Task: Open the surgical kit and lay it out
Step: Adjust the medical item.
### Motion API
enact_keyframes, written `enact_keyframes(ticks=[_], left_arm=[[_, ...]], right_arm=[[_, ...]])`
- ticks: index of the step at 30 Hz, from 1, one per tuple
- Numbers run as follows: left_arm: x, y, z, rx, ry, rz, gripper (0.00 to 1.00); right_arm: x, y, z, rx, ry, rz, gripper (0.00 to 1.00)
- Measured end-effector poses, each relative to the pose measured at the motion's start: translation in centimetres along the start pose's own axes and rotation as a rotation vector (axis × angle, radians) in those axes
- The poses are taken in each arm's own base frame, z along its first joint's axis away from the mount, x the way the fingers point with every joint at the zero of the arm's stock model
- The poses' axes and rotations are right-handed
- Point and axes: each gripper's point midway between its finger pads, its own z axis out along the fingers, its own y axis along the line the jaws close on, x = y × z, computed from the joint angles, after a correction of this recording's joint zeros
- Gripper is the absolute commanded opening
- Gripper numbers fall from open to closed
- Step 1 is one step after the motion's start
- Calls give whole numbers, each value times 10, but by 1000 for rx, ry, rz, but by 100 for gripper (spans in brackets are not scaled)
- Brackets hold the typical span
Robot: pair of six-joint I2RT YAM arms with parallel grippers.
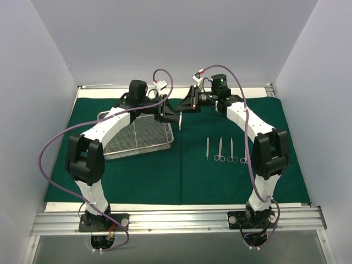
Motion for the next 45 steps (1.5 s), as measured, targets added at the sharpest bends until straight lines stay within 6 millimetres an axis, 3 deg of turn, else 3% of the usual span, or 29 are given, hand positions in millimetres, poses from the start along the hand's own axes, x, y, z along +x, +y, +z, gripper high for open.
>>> enact_keyframes(ticks=[2, 3, 7, 11, 13, 22, 33, 38, 40, 43, 45], left_arm=[[1, 8, -2, -30, -9, -10, 53], [1, 11, -4, -41, -10, -13, 96], [3, 17, -27, -84, -52, -16, 94], [-7, 13, -62, -104, -138, 13, 94], [-12, 5, -69, -93, -160, 45, 94], [31, -40, -14, 58, 6, 152, 94], [32, -32, -11, 96, -12, 156, 94], [24, -42, -11, 135, -38, 178, 100], [20, -50, -11, 165, -46, 186, 88], [18, -59, -12, 206, -49, 194, 59], [18, -63, -12, 234, -47, 198, 52]], right_arm=[[-1, 2, -1, -1, -2, -5, 0], [-2, 0, -3, 9, -11, -7, 0], [-5, -11, -10, 65, -35, -13, 0], [-1, -19, -18, 123, -44, 6, 0], [-1, -20, -20, 139, -49, 14, 0], [-1, -8, -17, 125, -54, 76, 0], [-11, 36, -19, 36, -105, 53, 0], [-13, 46, -19, 15, -115, 44, 0], [-12, 45, -19, 15, -113, 52, 0], [-11, 43, -18, 18, -111, 59, 0], [-11, 43, -18, 17, -112, 59, 0]])
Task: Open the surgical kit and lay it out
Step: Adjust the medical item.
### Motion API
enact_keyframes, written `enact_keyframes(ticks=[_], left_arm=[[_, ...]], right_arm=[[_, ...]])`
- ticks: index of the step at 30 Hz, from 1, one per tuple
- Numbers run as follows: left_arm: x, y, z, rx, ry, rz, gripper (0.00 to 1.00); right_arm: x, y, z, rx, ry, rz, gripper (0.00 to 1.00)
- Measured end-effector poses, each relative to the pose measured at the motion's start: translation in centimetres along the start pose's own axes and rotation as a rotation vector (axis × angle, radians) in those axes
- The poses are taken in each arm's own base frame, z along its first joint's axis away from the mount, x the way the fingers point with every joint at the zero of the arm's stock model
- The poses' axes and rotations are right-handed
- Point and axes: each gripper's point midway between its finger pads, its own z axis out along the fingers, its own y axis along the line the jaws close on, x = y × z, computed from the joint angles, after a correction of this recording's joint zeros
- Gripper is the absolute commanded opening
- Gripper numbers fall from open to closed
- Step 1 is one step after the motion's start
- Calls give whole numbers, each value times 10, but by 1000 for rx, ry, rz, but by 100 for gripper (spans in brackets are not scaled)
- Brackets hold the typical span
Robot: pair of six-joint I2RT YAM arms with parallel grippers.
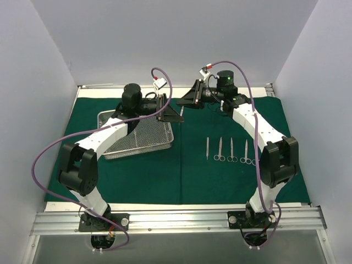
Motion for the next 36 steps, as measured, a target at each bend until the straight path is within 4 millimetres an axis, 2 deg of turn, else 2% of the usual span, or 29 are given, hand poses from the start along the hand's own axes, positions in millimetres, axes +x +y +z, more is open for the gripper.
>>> enact_keyframes(ticks=[1, 2, 4, 8, 9, 12, 14, 15, 18, 20, 23, 25, 26, 27, 28, 33, 36], left_arm=[[0, -1, 0, 15, 1, -2, 49], [1, -1, 1, 26, 0, -8, 41], [5, 2, 1, 40, 3, -34, 33], [11, 7, 3, 69, 19, -90, 5], [11, 7, 3, 75, 21, -97, 2], [10, 4, 3, 84, 23, -122, 2], [11, 4, 2, 87, 25, -135, 2], [11, 4, 2, 89, 26, -145, 2], [12, 3, -1, 96, 32, -155, 2], [13, 4, -3, 96, 33, -168, 2], [16, 5, -6, 98, 40, -216, 2], [24, 5, -8, 109, 59, -255, 2], [27, 5, -9, 113, 66, -275, 2], [30, 5, -10, 115, 71, -292, 2], [33, 6, -11, 114, 75, -312, 2], [44, 4, -15, 73, 92, -348, 2], [51, 1, -20, 20, 125, -343, 2]], right_arm=[[-1, 1, 0, -2, -2, -3, 0], [-1, 2, 0, -7, -1, -3, 0], [-2, 4, 0, -16, -5, -7, 0], [-6, 7, 1, -27, -20, -20, 0], [-6, 7, 1, -26, -23, -20, 0], [-7, 6, 1, -20, -27, -29, 24], [-8, 1, 0, 16, -28, -49, 31], [-8, -2, -2, 43, -28, -60, 42], [-14, -7, -9, 155, -40, -147, 52], [-23, -11, -18, 252, -66, -259, 54], [-26, -21, -32, 402, -92, -419, 59], [-20, -23, -40, 485, -101, -548, 75], [-15, -24, -44, 528, -102, -626, 77], [-8, -22, -49, 561, -99, -711, 92], [1, -21, -54, 587, -87, -785, 100], [38, -3, -80, 642, -51, -1163, 100], [41, 15, -95, 610, -35, -1322, 91]])
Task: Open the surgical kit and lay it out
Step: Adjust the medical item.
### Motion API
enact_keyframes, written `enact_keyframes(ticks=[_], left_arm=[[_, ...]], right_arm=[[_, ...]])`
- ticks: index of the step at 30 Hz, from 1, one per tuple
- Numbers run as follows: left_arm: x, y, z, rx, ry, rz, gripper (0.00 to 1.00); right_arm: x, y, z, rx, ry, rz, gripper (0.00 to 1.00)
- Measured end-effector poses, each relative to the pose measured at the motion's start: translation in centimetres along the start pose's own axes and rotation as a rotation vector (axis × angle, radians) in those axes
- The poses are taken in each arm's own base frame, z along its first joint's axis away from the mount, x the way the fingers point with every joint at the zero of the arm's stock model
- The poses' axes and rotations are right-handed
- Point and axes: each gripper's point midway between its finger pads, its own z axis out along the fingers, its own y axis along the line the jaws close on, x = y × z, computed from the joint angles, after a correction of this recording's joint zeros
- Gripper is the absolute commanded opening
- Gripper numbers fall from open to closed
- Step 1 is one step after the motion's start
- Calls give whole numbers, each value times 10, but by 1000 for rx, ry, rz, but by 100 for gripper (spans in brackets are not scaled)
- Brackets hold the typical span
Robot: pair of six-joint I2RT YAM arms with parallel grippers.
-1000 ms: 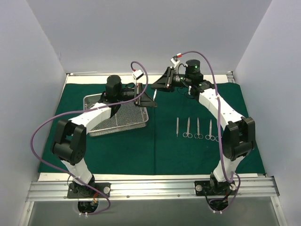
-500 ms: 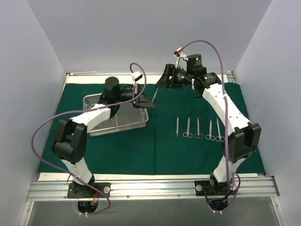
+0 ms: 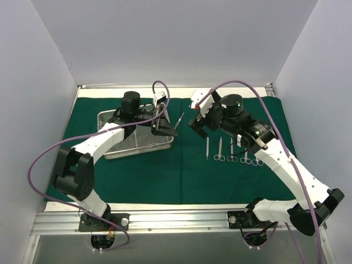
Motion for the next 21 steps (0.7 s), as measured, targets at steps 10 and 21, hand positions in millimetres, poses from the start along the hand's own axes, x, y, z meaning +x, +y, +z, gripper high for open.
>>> enact_keyframes(ticks=[10, 21], left_arm=[[58, 10, -11, -134, 121, -36, 2], [93, 3, -10, -133, 178, -44, 2]], right_arm=[[13, 53, -12, -297, 4, -595, 75], [6, 99, -10, -440, -62, -847, 68]])
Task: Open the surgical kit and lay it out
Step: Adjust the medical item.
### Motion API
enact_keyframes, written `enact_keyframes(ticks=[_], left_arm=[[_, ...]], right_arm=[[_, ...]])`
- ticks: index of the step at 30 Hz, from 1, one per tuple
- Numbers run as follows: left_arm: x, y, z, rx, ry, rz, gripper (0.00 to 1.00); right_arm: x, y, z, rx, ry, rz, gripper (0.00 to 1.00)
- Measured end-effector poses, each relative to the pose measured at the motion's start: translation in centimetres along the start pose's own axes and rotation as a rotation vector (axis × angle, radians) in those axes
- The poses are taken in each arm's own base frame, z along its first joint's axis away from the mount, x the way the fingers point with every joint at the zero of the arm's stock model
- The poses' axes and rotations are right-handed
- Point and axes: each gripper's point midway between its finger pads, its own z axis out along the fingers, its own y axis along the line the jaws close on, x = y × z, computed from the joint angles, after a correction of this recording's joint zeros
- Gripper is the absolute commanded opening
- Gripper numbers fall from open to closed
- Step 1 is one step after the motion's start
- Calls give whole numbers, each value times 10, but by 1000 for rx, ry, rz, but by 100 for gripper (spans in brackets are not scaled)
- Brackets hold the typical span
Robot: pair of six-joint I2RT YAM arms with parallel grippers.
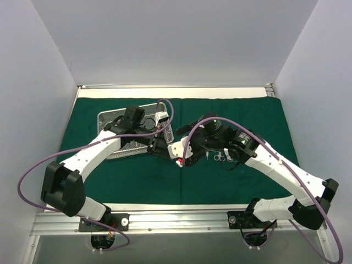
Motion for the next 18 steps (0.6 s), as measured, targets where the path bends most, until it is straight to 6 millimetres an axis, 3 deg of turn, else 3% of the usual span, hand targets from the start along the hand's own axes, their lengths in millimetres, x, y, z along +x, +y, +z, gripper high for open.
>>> enact_keyframes(ticks=[7, 10, 11, 16, 17, 18], left_arm=[[4, -10, 4, 23, 17, -7, 2], [5, -12, 5, 31, 23, -11, 2], [5, -12, 5, 33, 25, -13, 5], [4, -13, 4, 35, 21, -8, 40], [4, -13, 4, 34, 21, -6, 62], [3, -12, 4, 33, 18, 1, 94]], right_arm=[[-6, 15, 23, -81, 0, -45, 54], [-4, 17, 29, -96, 8, -63, 25], [-3, 17, 30, -95, 15, -66, 0], [4, 22, 31, -106, 48, -54, 0], [4, 19, 31, -94, 49, -43, 0], [4, 18, 31, -83, 51, -32, 0]])
